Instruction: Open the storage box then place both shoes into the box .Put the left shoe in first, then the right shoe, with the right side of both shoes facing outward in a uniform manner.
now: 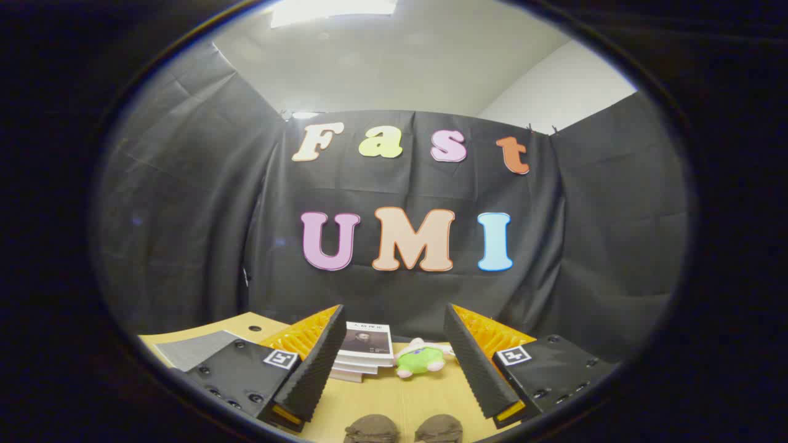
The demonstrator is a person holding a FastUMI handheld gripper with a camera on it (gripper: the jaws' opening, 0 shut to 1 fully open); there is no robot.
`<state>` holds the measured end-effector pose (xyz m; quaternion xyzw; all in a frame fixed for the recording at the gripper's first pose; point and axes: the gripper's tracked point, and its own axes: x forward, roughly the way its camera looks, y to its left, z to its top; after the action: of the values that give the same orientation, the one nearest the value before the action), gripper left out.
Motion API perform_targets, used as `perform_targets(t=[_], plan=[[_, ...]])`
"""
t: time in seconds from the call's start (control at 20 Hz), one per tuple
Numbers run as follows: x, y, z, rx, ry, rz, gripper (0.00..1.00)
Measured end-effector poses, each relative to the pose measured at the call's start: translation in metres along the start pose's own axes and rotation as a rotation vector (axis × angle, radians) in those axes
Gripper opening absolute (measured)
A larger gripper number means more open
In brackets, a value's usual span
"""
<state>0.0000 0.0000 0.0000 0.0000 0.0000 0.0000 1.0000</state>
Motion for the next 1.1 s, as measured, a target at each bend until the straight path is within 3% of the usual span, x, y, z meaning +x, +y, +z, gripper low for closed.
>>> perform_targets(t=[0.75,1.1], plan=[[-0.008,-0.015,-0.009,-0.031,0.013,-0.024,1.0],[-0.018,-0.002,-0.038,0.144,0.122,0.065,1.0]])
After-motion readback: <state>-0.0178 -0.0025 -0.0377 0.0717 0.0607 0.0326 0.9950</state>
